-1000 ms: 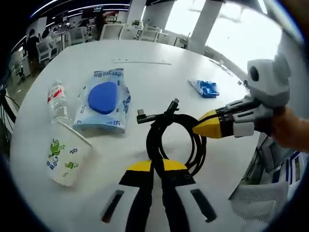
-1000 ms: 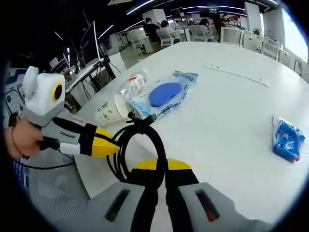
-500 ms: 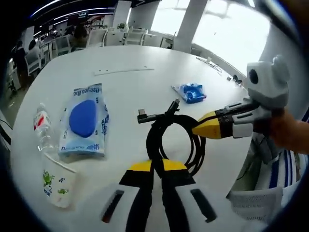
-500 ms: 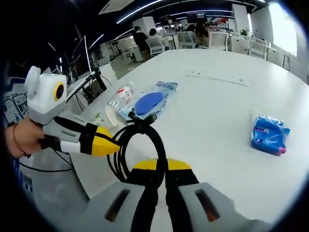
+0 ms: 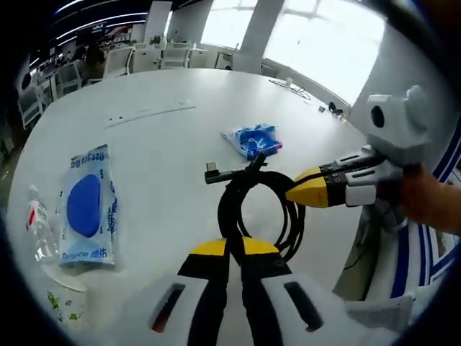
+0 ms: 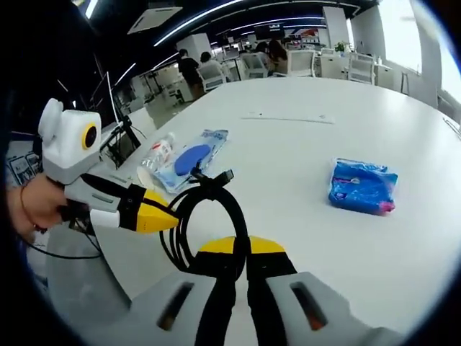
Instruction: Arrange the tabletop items into an orderly group along one side of the table until the central work area is clear of visible clutter.
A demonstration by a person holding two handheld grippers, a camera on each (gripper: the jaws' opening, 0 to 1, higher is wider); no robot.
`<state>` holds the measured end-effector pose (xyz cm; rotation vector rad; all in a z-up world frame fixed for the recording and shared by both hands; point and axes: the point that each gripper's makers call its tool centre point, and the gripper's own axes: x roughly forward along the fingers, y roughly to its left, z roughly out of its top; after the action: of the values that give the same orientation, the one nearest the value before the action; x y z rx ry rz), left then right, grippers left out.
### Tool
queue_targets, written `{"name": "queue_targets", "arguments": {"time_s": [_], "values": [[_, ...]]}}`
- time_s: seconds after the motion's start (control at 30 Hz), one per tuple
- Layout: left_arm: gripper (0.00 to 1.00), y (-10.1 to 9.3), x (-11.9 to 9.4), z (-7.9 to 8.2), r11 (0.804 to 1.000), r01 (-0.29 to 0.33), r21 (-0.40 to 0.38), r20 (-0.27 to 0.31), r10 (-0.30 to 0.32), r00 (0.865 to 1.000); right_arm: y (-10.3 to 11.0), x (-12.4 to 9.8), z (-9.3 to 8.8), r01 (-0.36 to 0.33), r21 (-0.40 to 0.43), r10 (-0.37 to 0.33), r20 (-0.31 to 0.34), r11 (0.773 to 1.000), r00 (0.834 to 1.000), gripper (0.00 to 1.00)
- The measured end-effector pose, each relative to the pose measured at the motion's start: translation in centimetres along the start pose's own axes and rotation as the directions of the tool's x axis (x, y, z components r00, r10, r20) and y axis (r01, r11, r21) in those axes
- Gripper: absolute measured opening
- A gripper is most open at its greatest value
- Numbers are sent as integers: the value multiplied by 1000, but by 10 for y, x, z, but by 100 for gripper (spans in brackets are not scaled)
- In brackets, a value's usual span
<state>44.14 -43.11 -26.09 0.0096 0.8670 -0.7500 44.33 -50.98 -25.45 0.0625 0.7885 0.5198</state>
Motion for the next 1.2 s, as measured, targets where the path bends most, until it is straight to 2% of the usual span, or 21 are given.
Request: {"name": "queue_targets", "arguments": {"time_s": [0.2,0.57,0.83,1.2], "values": [[2,-19,20,10,999,43,28,-24,-42,999,-24,-12,-5,36,26,-36,6,999,999,1],[2,-40,54,23,995,87,47,-55,-84,995,-64,-22,-11,88,64,-88,4,994,996,1],[2,-48,77,23,994,101,43,-101,-96,990,-87,-16,-22,107,91,-106,-21,990,994,1],[2,-42,103,17,995,100,10,-161,-98,982,-109,5,-35,110,115,-103,-61,987,993,1]]}}
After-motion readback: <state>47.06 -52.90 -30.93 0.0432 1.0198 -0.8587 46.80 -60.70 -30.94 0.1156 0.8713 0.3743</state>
